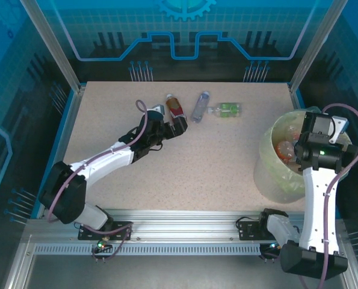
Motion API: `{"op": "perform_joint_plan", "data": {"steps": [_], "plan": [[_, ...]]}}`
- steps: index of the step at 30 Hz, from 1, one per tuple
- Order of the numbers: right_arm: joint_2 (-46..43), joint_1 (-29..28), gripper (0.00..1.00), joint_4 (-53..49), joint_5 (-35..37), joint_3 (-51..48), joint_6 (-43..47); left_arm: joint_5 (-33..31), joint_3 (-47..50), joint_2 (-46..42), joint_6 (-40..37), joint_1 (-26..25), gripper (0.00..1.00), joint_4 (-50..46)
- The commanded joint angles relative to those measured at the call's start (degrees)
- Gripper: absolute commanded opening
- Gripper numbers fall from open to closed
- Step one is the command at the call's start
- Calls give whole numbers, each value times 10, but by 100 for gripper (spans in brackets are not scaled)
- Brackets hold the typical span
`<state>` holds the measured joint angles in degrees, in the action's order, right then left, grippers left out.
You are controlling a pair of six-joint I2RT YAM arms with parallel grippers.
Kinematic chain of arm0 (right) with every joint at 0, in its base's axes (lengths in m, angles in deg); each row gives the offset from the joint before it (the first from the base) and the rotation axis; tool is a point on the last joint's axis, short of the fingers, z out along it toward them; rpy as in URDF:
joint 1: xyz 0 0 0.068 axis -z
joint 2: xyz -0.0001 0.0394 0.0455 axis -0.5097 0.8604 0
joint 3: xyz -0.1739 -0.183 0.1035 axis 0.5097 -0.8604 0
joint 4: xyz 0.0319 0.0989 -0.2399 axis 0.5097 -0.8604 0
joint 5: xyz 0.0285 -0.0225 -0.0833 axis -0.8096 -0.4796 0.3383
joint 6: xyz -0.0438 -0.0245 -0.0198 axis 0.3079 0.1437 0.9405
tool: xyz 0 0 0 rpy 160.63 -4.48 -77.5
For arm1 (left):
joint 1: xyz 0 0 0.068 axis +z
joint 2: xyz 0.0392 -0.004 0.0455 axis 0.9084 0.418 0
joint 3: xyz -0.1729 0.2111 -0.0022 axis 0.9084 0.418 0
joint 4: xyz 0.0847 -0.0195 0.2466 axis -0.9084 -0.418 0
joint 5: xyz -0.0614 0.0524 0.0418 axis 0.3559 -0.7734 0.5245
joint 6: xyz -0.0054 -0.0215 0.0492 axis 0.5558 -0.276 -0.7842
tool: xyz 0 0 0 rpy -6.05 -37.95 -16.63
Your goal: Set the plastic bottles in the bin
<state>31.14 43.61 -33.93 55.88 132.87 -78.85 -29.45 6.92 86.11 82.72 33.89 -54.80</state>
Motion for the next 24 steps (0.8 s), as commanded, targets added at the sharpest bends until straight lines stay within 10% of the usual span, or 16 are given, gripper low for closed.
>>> {"op": "perform_joint_plan", "data": {"steps": [1,15,24], "plan": [[-21,7,100,-20,-71,20,-30,-5,-29,25,32,14,99,-46],[-141,-8,100,15,-335,1,-29,-57,-174,178,-54,25,99,-141],[-211,-8,100,86,-515,-29,-64,-140,-439,370,-116,29,99,-348]]}}
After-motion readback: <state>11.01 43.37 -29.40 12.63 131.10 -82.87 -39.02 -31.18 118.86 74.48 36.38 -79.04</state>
